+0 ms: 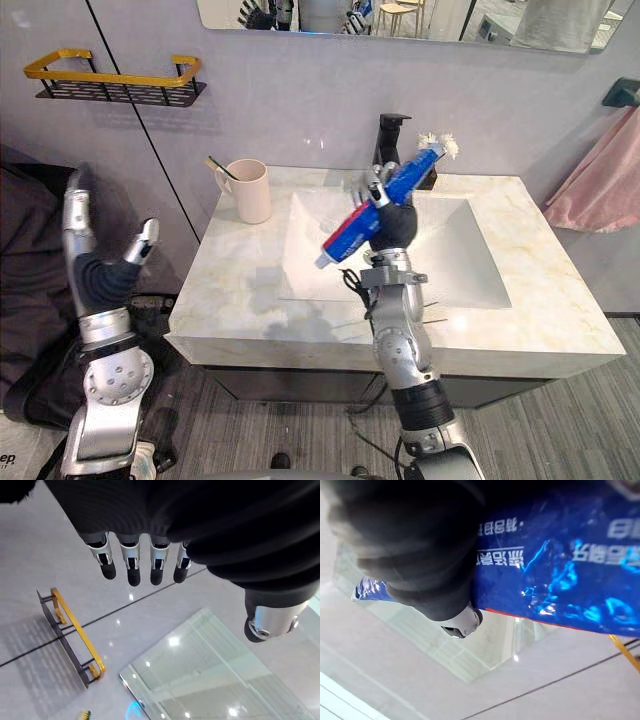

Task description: Organize washtable

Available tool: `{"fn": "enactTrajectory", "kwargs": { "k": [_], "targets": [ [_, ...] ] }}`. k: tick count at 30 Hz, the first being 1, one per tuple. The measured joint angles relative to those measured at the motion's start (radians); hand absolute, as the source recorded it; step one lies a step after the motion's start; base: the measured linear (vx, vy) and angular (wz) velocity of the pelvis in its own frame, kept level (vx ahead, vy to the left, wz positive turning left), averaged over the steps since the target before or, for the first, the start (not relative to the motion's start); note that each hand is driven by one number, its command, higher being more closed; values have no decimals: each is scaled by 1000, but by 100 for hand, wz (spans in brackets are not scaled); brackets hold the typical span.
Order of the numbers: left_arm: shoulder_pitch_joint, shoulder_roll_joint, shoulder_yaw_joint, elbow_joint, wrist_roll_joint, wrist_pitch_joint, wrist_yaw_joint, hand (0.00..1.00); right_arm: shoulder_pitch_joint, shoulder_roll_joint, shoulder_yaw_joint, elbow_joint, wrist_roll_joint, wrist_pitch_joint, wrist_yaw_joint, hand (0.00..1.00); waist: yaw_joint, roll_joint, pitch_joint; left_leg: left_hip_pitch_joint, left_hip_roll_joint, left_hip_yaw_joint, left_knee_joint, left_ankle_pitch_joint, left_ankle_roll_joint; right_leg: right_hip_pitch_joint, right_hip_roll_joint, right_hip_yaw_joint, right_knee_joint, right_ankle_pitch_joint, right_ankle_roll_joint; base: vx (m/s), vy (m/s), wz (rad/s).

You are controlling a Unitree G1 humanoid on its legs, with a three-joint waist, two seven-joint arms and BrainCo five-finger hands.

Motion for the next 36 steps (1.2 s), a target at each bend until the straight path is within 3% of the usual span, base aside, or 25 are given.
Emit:
{"fn": "enactTrajectory", "kwargs": {
  "k": [3, 6, 11, 14, 16, 23, 30, 36],
  "targets": [
    [35, -47, 113, 146, -121, 1, 7, 0, 21, -2, -57, -15, -47, 0, -5, 100, 13, 1, -1, -2, 0, -12, 0, 4, 5, 5, 0, -12, -6, 0, 0, 14, -34, 11],
    [71, -71, 151, 310, -201, 6, -11, 0, 25, -2, -113, -15, -73, -1, -24, 100, 24, 1, -1, -6, -2, -16, 0, 4, 5, 4, -1, -16, -6, 0, 0, 5, -12, 4],
    [106, -80, 154, 725, -304, 47, -145, 0, 31, -2, -175, -14, -158, -1, -50, 100, 25, 0, -1, -21, -9, -37, -1, 4, 5, -1, -8, -41, -5, -4, 5, -4, -13, 14],
    [118, -84, 136, 845, -321, 65, -206, 0, 30, -2, -184, -13, -203, -1, -68, 100, 28, -3, -2, -28, -9, -38, -1, 4, 5, -5, -9, -46, -5, -6, 4, -11, -10, 5],
    [126, -84, 96, 906, -321, 68, -242, 0, 27, -7, -195, -4, -242, -1, -80, 100, 46, -6, -3, -40, -7, -40, 0, 4, 4, -18, -9, -45, -4, -6, 3, 0, 0, 0],
    [127, -75, -64, 999, -320, 68, -324, 0, -164, -31, -237, 134, -361, -1, -178, 100, 67, -12, -2, -68, -4, -68, 0, 13, -5, -27, -7, -70, -6, -4, 2, -10, -19, 10],
    [115, -32, -151, 1004, -321, 59, -344, 0, -567, -189, -238, 284, -496, -3, -290, 100, 114, -27, 22, -119, 1, -125, 1, 36, -12, -44, 3, -125, -21, -2, -1, -9, -37, 24],
    [67, -4, -169, 1022, -320, 41, -360, 0, -852, -303, -191, 445, -604, -1, -372, 100, 164, -27, 85, -178, 0, -164, 26, 41, -18, -71, 8, -174, -26, -1, -2, -15, -18, 24]
  ]
}}
